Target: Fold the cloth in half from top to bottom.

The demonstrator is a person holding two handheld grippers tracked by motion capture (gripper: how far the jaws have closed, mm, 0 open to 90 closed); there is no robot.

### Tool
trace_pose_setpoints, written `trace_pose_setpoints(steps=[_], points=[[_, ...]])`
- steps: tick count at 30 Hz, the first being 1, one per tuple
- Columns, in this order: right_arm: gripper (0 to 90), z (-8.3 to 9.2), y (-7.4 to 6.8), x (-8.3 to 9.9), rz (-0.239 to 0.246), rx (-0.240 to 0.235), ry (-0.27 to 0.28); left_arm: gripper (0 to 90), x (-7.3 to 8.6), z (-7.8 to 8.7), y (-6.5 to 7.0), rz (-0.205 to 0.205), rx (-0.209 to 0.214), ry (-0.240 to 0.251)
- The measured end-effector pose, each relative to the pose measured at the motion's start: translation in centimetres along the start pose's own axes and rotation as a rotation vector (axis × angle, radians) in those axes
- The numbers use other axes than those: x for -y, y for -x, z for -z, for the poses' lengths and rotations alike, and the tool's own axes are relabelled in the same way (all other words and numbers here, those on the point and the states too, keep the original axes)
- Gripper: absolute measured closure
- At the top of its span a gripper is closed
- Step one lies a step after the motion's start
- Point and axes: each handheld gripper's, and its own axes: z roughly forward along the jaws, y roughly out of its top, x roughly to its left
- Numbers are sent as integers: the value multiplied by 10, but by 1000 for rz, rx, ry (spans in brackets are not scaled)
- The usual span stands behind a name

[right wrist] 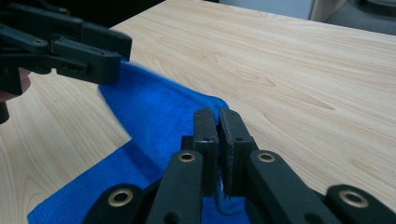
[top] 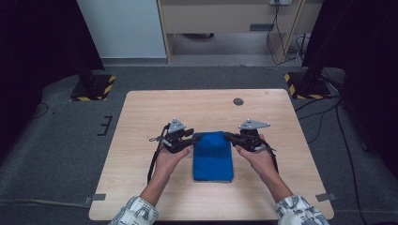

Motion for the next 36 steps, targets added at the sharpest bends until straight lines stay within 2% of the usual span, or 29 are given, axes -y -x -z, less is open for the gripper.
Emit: trace_pose_setpoints(steps=[4,10,18,26,31,36], points=[[866,0,-4,0,10,-12,-3,337,1,9,-7,52,7,38],[867,2,-10,0,19,-24,-4,242,1,19,-20,93,-12,48],[866,10,-22,0,50,-45,11,224,7,23,-33,125,-45,38],[866,23,-29,3,61,-65,31,222,9,24,-37,145,-55,37],[864,27,-33,14,66,-81,15,223,10,24,-36,143,-58,33],[854,29,-33,36,78,-94,-30,223,11,22,-36,146,-62,26]])
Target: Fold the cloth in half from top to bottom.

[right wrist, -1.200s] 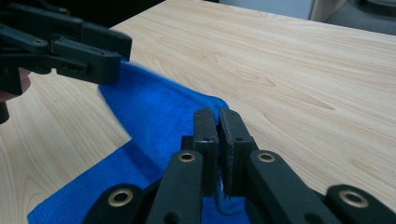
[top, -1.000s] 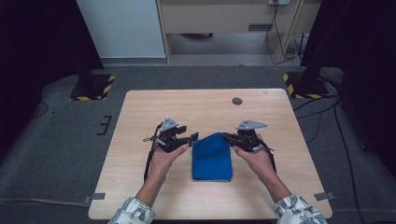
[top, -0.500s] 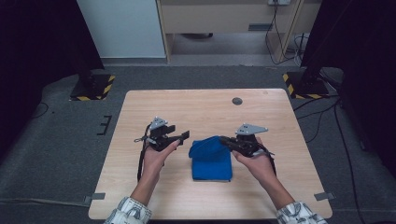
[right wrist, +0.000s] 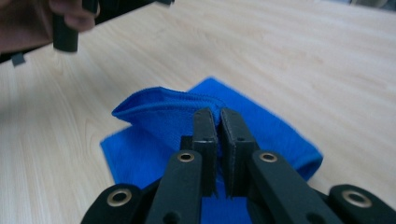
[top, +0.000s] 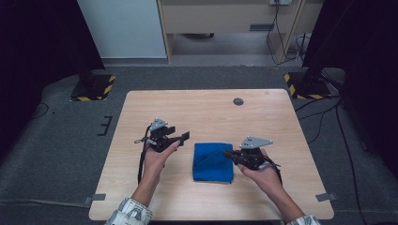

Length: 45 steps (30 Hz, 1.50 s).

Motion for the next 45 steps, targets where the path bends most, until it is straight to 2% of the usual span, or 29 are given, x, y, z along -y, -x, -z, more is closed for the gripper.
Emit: trace_pose_setpoints(steps=[7,12,15,19,20,21,24,25,26,29,37,45], points=[[801,6,-2,23,18,-7,-60,222,5,-2,4,-10,-2,-15],[745,10,-7,32,48,-8,-101,214,12,-2,8,-23,-7,-34],[679,11,-11,35,65,-14,-127,209,17,-1,13,-29,0,-41],[541,13,-14,39,59,-9,-162,199,28,1,20,-65,-4,-68],[541,13,-14,39,59,-9,-162,197,28,1,20,-65,-4,-68],[476,15,-15,40,57,-4,-165,190,33,0,22,-79,-9,-82],[402,17,-16,39,57,11,-152,172,36,0,25,-102,-19,-93],[402,17,-16,39,57,11,-152,163,36,0,25,-102,-19,-93],[357,16,-15,38,49,29,-137,156,36,-1,26,-108,-20,-89],[305,13,-12,35,31,47,-119,135,35,-1,26,-119,-27,-88],[190,5,-4,24,-33,80,-67,98,35,-1,23,-108,-26,-96],[115,-4,-1,15,-50,107,-55,70,35,-1,22,-111,-25,-107]])
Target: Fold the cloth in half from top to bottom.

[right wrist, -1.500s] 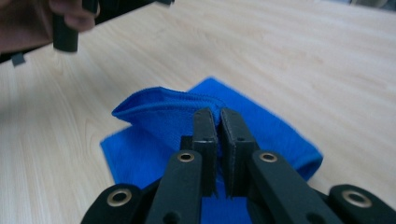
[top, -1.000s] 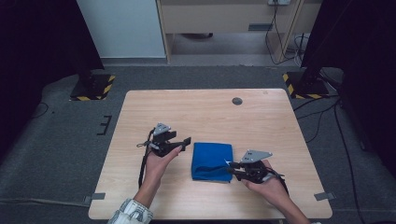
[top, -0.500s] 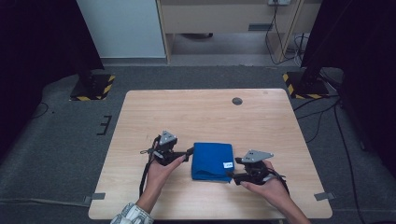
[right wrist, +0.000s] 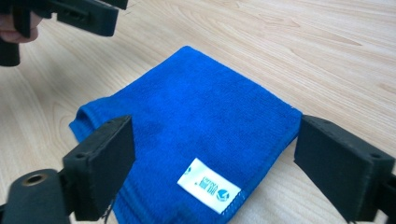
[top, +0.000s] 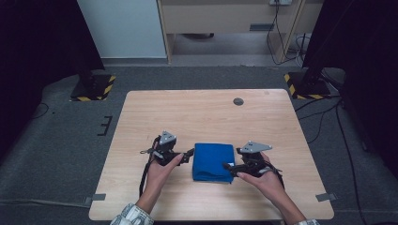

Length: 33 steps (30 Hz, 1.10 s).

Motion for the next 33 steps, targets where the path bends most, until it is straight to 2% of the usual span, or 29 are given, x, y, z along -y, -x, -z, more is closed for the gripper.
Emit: trace_pose_setpoints(steps=[19,27,33], points=[[88,0,13,-17,-3,40,16,62,-2,2,3,-24,13,-2],[87,6,18,-19,-7,52,21,62,-3,3,6,-42,14,-12],[86,17,30,-14,-22,86,27,62,-3,4,6,-53,15,-21]])
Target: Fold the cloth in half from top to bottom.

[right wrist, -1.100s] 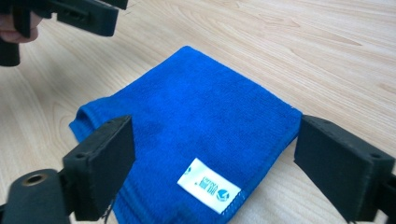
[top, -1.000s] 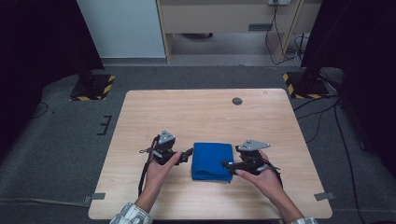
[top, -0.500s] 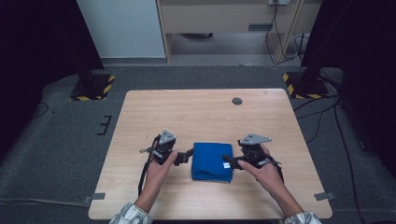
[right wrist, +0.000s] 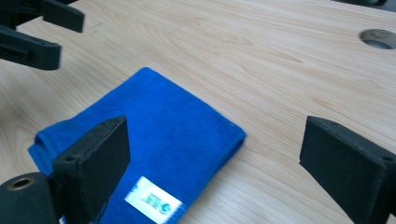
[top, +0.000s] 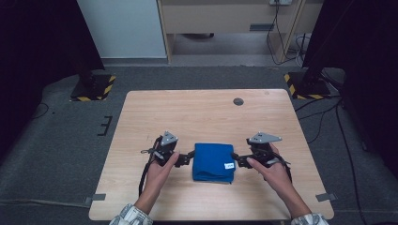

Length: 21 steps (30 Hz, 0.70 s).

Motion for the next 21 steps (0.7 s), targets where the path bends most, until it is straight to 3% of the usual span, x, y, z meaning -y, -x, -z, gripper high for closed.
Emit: trace_pose_setpoints(steps=[9,14,21], points=[[86,16,23,9,-35,52,5,62,4,3,-2,-23,-3,-24],[86,24,40,20,-52,87,-18,62,6,4,-7,-22,1,-32],[86,29,58,30,-80,119,-45,62,10,6,-16,-43,10,-85]])
